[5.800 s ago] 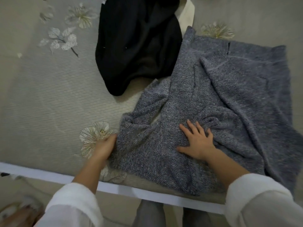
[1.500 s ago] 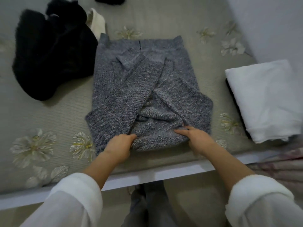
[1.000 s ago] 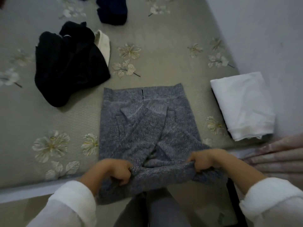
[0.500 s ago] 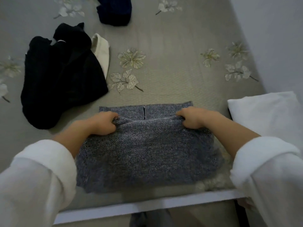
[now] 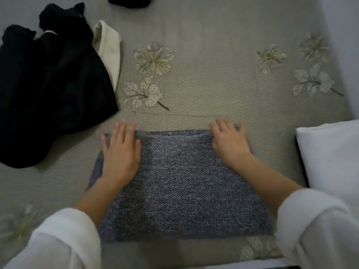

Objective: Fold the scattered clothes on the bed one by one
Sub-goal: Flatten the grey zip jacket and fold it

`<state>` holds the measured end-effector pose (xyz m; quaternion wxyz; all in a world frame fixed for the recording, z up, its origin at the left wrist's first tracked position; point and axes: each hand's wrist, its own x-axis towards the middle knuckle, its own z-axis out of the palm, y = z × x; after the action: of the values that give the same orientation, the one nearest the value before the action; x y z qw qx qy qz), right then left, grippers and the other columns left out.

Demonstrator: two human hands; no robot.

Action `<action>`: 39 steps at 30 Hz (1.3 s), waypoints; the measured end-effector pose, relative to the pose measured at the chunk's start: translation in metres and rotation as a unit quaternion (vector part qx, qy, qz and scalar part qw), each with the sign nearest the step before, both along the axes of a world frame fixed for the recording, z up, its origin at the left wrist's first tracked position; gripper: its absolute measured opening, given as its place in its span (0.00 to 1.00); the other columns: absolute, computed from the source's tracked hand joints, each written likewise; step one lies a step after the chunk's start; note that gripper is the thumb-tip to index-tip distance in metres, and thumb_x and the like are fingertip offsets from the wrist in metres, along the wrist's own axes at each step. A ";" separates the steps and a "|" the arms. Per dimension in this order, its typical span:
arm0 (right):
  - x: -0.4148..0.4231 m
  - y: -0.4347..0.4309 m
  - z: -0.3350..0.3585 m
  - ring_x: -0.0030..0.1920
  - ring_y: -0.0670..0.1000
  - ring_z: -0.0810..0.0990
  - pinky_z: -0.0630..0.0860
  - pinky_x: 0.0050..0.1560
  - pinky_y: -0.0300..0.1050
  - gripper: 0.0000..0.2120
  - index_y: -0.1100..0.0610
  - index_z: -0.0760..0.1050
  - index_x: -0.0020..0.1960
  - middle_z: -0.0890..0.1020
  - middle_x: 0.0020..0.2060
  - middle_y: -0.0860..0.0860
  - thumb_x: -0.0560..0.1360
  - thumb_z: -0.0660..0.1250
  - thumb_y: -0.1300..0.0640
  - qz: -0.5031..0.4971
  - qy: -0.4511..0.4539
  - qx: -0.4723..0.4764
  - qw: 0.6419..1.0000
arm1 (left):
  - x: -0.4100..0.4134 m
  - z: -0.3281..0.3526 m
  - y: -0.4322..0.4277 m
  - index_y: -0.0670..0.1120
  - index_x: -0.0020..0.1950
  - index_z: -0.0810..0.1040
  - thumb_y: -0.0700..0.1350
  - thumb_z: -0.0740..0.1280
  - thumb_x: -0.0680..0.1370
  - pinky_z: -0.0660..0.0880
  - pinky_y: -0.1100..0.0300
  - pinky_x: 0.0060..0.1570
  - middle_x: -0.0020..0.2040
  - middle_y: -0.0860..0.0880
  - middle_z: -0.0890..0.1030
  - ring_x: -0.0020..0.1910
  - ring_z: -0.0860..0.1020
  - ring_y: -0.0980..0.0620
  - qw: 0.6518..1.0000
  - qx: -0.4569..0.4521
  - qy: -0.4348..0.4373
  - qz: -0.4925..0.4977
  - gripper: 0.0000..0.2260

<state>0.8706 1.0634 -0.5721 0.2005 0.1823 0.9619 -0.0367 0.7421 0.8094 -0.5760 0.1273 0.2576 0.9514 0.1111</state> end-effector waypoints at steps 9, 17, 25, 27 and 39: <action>0.061 -0.069 -0.045 0.73 0.52 0.25 0.26 0.69 0.59 0.27 0.34 0.30 0.73 0.30 0.74 0.45 0.76 0.35 0.33 -0.092 -0.017 -0.133 0.987 | 0.068 -0.048 0.001 0.68 0.72 0.33 0.66 0.34 0.76 0.28 0.39 0.67 0.75 0.54 0.30 0.73 0.27 0.44 0.987 -0.113 -0.100 -0.064 0.25; 0.040 -0.047 -0.042 0.75 0.49 0.30 0.33 0.72 0.59 0.25 0.33 0.37 0.74 0.33 0.75 0.41 0.80 0.42 0.36 -0.082 -0.065 -0.173 0.979 | 0.056 -0.053 0.002 0.69 0.71 0.31 0.67 0.32 0.74 0.28 0.42 0.69 0.74 0.56 0.28 0.72 0.25 0.48 0.984 -0.101 -0.131 -0.062 0.25; 0.119 -0.026 -0.030 0.76 0.47 0.36 0.42 0.74 0.56 0.31 0.37 0.42 0.76 0.38 0.77 0.45 0.76 0.42 0.32 -0.206 -0.009 -0.110 0.972 | 0.038 -0.033 -0.080 0.66 0.74 0.37 0.69 0.52 0.75 0.44 0.32 0.70 0.78 0.48 0.36 0.76 0.39 0.39 0.955 -0.082 -0.204 0.197 0.34; 0.124 -0.033 -0.028 0.77 0.55 0.43 0.47 0.74 0.63 0.33 0.39 0.45 0.77 0.43 0.78 0.48 0.77 0.56 0.36 -0.325 0.042 -0.110 0.938 | 0.033 -0.030 -0.097 0.61 0.76 0.39 0.70 0.56 0.72 0.49 0.35 0.72 0.78 0.41 0.43 0.76 0.47 0.36 0.933 -0.022 -0.242 0.267 0.39; 0.119 -0.010 0.001 0.45 0.63 0.82 0.80 0.42 0.50 0.16 0.63 0.79 0.55 0.84 0.47 0.63 0.68 0.71 0.63 -0.636 0.056 -0.408 0.653 | 0.025 0.001 -0.119 0.42 0.58 0.77 0.48 0.69 0.70 0.77 0.47 0.52 0.52 0.41 0.81 0.47 0.80 0.42 0.794 0.106 -0.420 0.426 0.18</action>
<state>0.9895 1.0532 -0.5710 0.1281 0.6467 0.5086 -0.5537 0.7667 0.6908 -0.5747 0.4264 -0.2341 0.7998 0.3517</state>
